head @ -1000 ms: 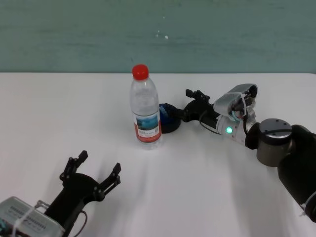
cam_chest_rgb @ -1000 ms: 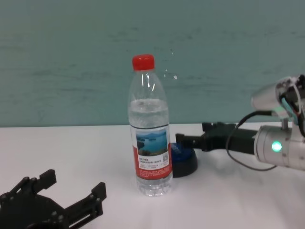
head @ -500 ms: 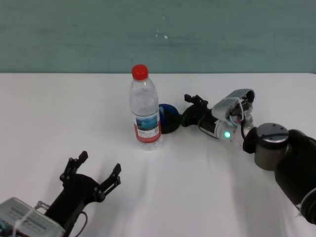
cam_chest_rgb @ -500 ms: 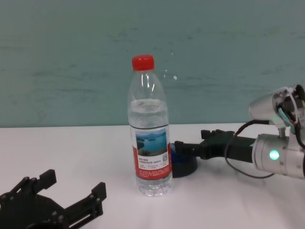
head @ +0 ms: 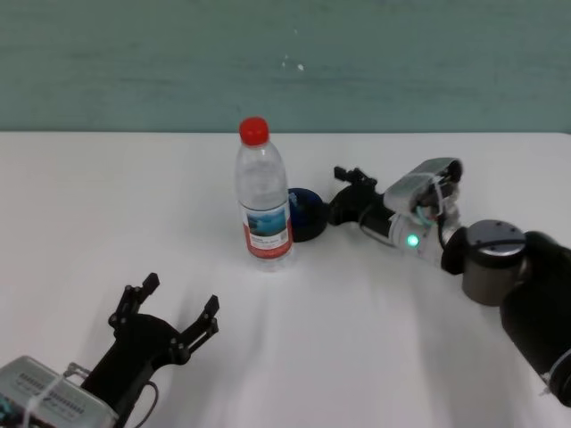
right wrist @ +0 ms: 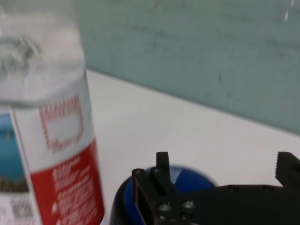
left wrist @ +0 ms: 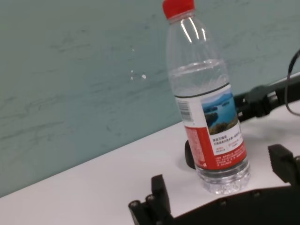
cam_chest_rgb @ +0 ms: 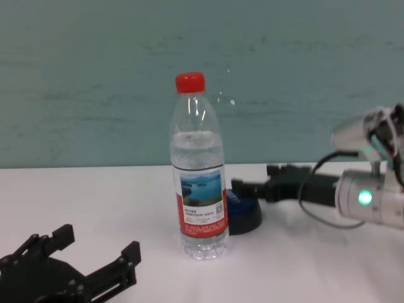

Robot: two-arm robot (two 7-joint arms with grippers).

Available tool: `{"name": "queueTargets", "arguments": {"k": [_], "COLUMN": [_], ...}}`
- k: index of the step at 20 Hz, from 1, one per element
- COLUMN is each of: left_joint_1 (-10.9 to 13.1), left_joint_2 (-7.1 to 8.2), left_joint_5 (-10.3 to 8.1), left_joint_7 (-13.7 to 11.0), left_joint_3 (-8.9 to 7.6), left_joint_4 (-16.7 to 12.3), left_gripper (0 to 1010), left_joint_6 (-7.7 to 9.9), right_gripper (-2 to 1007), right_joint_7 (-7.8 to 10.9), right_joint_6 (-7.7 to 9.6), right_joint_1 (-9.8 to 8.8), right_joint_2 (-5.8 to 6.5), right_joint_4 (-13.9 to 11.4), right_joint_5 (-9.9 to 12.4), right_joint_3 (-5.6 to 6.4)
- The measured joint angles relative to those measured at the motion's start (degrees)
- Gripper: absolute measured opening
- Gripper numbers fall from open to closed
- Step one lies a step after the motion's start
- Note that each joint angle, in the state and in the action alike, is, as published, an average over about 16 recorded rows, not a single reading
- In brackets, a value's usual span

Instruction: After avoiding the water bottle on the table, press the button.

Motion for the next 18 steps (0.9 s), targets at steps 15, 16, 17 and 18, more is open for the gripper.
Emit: {"name": "queueTargets", "arguments": {"k": [15,16,17,18], "left_joint_1": [0.0,0.0,0.0,0.0], "left_joint_2": [0.0,0.0,0.0,0.0], "left_joint_5": [0.0,0.0,0.0,0.0], "left_joint_7": [0.0,0.0,0.0,0.0], "left_joint_3": [0.0,0.0,0.0,0.0], "left_joint_4": [0.0,0.0,0.0,0.0], "left_gripper": [1000,1000,1000,1000], "left_joint_6": [0.0,0.0,0.0,0.0], "right_gripper": [1004,1004,1004,1004], "right_joint_7": [-2.34,-2.51,-2.68,-2.87], "right_joint_6": [1.72,1.81,1.9,1.99], "right_joint_1": [-5.09,-5.64,-6.22,-6.85], "right_joint_2": [3.79,4.12,4.46,4.83], "right_joint_4": [-12.4,-13.3,-14.2,-15.2], "right_joint_5": [1.7,1.9,2.1,2.3], "right_joint_3": [1.67,1.82,1.98,2.17]}}
